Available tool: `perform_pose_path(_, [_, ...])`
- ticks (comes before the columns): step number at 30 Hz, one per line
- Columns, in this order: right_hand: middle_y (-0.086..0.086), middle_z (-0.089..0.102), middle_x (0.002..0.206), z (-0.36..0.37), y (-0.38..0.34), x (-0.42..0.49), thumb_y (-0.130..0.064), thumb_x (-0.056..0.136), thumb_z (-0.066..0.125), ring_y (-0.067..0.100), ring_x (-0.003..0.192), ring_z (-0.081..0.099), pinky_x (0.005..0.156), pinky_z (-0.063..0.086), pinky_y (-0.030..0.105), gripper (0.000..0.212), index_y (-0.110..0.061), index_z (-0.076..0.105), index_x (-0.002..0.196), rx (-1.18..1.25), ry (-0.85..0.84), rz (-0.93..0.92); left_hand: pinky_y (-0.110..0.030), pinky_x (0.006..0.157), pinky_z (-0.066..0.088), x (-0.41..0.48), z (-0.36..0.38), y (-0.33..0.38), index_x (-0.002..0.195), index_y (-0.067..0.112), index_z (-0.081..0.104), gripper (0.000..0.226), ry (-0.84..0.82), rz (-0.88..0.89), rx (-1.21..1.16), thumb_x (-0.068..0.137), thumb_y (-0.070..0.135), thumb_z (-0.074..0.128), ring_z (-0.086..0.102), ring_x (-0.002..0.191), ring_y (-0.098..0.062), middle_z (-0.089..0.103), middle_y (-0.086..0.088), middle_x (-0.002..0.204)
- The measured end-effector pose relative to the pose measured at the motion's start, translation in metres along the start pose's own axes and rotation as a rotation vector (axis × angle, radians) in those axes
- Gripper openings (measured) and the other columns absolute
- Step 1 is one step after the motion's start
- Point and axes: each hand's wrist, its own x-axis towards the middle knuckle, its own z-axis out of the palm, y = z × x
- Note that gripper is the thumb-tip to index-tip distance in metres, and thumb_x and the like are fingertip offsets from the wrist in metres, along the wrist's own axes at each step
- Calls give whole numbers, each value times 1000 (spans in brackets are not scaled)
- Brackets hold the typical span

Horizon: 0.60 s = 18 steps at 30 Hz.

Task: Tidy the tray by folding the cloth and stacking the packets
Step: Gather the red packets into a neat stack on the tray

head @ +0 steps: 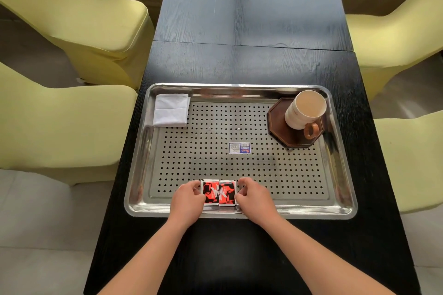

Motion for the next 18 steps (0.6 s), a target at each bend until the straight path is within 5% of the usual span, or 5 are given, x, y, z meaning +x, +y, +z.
perform_pose_path(5, [0, 63, 103, -4, -5, 5, -18, 91, 60, 17, 93, 60, 83, 51, 31, 26, -11, 65, 115, -43, 1, 3, -25, 75, 44, 3, 2, 3, 134, 20, 57, 45, 0, 54, 94, 91, 11, 60, 55, 88, -9, 51, 1, 108])
perform_pose_path(8, [-1, 56, 98, -1, -10, 8, -22, 90, 61, 15, 85, 54, 75, 43, 28, 3, -20, 62, 87, -86, -23, -10, -27, 77, 45, 3, 5, 7, 133, 16, 57, 43, -16, 76, 155, 90, 12, 58, 55, 94, -15, 48, 0, 108])
perform_pose_path(10, [0, 54, 95, 1, -13, 9, -22, 89, 62, 16, 83, 54, 73, 44, 30, 16, -24, 54, 76, -88, -36, -14, -29, 80, 47, 3, 6, 8, 133, 16, 57, 43, -13, 77, 174, 90, 12, 57, 55, 95, -16, 50, -3, 111])
perform_pose_path(14, [-1, 54, 93, 1, -7, 10, -21, 90, 61, 15, 82, 54, 73, 46, 28, 7, -15, 62, 88, -76, -2, -11, -25, 75, 43, 2, 5, 5, 135, 21, 55, 45, -1, 76, 142, 91, 13, 59, 55, 93, -13, 53, -3, 114])
perform_pose_path(18, [1, 60, 110, 1, 2, 6, -22, 91, 59, 18, 100, 60, 88, 50, 31, 25, -16, 72, 112, -92, -16, -19, -23, 67, 41, 0, 4, 0, 119, 18, 63, 30, 42, 56, 185, 90, 14, 58, 54, 85, -11, 55, -2, 107])
